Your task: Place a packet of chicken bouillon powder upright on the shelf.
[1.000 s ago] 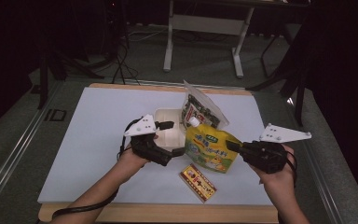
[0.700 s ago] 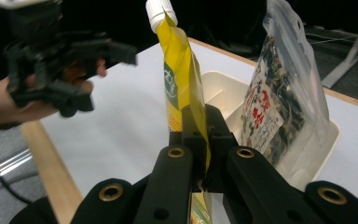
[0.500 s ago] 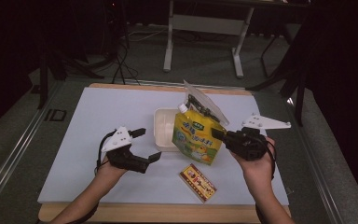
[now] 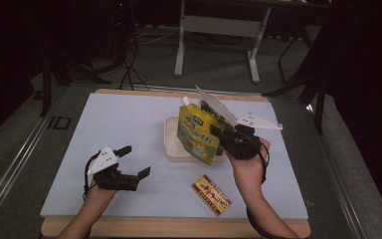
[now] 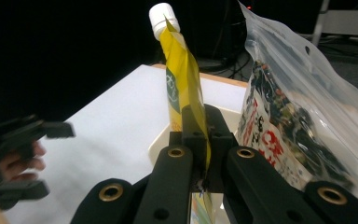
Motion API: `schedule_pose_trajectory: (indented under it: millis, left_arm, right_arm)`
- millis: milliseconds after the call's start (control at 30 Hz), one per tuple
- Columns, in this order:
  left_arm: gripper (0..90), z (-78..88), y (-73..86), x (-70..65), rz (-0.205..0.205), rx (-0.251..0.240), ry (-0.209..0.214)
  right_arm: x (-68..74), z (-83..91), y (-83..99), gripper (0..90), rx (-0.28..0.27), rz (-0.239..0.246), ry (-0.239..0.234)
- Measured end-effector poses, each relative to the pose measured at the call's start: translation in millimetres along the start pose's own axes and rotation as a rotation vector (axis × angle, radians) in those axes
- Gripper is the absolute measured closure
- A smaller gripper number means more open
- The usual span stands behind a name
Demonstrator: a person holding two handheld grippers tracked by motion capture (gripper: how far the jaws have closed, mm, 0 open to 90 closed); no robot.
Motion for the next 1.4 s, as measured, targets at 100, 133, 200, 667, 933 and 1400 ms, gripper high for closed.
schedule_pose_trajectory:
  millis: [100, 133, 200, 667, 933, 1400]
  left_arm:
    - [2.3, 6.8, 5.4, 2.1, 0.013, -0.003, -0.016]
    - [2.4, 8.3, 6.1, 2.6, 0.013, -0.006, -0.023]
    - [2.4, 10.9, 6.9, 3.1, 0.017, -0.014, -0.030]
    - [2.4, 10.3, 13.9, 2.4, 0.016, -0.006, -0.028]
    - [2.4, 10.6, 14.4, 3.5, 0.017, -0.008, -0.022]
    - [2.4, 9.8, 16.2, 2.9, 0.017, -0.003, -0.018]
  right_arm:
    - [4.7, -7.2, -1.3, 90.0, -0.007, -0.012, 0.026]
    - [6.2, -9.6, -2.1, 90.0, -0.010, -0.022, 0.034]
    - [9.6, -14.4, -3.8, 90.0, -0.023, -0.035, 0.055]
    - [23.2, -36.7, 1.7, 90.0, -0.112, -0.207, 0.155]
    - [26.9, -31.7, 5.7, 90.0, -0.161, -0.251, 0.198]
    - [29.9, -38.7, 12.6, 90.0, -0.151, -0.291, 0.186]
Point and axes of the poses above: each handheld gripper's, and its own axes: z roughly backward along the jaws, y roughly out of its underside, x roughly to its left, the point moved 4 cm from there along -z, roughly forward along the jaws, and after that the axes turned 13 degrees about y, right-handed, at the moved point
